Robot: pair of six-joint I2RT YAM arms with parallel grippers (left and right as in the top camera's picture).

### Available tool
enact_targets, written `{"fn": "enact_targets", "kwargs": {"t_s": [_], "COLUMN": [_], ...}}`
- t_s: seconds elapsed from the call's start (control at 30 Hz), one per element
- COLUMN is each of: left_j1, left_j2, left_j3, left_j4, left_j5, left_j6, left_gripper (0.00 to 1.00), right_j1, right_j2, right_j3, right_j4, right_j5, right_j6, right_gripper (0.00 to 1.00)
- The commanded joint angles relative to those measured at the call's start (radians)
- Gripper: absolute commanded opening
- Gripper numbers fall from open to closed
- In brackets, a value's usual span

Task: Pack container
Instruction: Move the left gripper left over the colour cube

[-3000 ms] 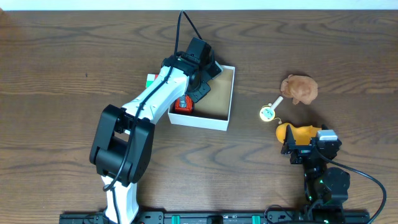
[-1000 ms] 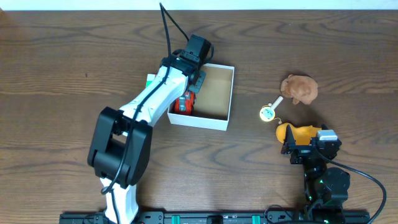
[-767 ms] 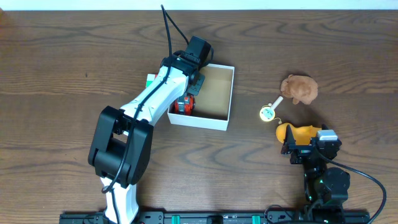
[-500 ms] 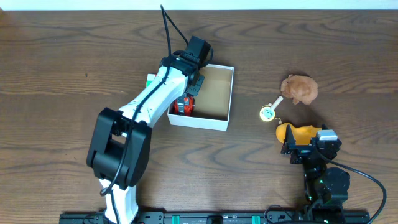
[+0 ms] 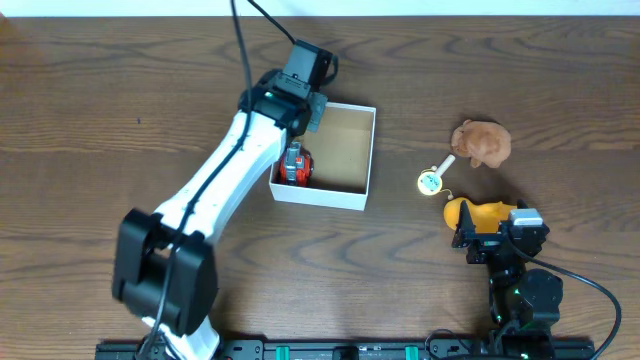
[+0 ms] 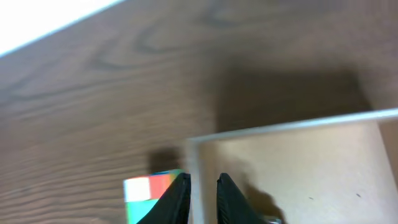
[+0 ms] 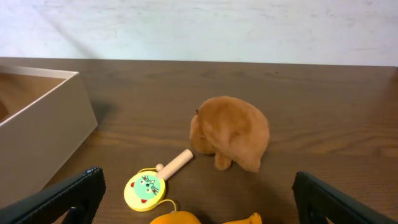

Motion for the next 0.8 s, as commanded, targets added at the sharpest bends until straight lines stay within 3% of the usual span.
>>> {"fn": "enact_targets", "kwargs": {"t_s": [0.0, 0.07, 0.1, 0.17, 0.43, 0.77], "left_j1": [0.056, 0.099, 0.124, 0.171, 0.28, 0.283], "left_j2": [-0.075, -0.1, -0.106, -0.107, -0.026, 0.102], "left_j3": [0.007, 0.007, 0.007, 0.007, 0.007, 0.006], "left_j4": [0.001, 0.0, -0.003, -0.011, -0.014, -0.061], "left_j5": [-0.111, -0.11, -0.11, -0.109, 0.092, 0.101], "left_j6": [-0.071, -0.142, -0.177, -0.216, -0.217, -0.171], "left_gripper": [0.27, 0.37, 0.51, 0.59, 0.59, 0.58], "right_j1": [-0.008, -0.008, -0.008, -0.008, -0.008, -0.008], "right_j2": [-0.003, -0.003, -0.003, -0.003, -0.003, -0.003], "right_j3": [-0.002, -0.002, -0.002, -0.002, -0.002, -0.002], "right_j4": [-0.004, -0.004, -0.004, -0.004, -0.004, -0.004], "right_j5": [-0.006, -0.006, -0.006, -0.006, -0.006, -0.006], "right_j6": [0.006, 0.006, 0.006, 0.006, 0.006, 0.006], "right_gripper": [0.99, 0.99, 0.99, 0.99, 0.99, 0.99]}}
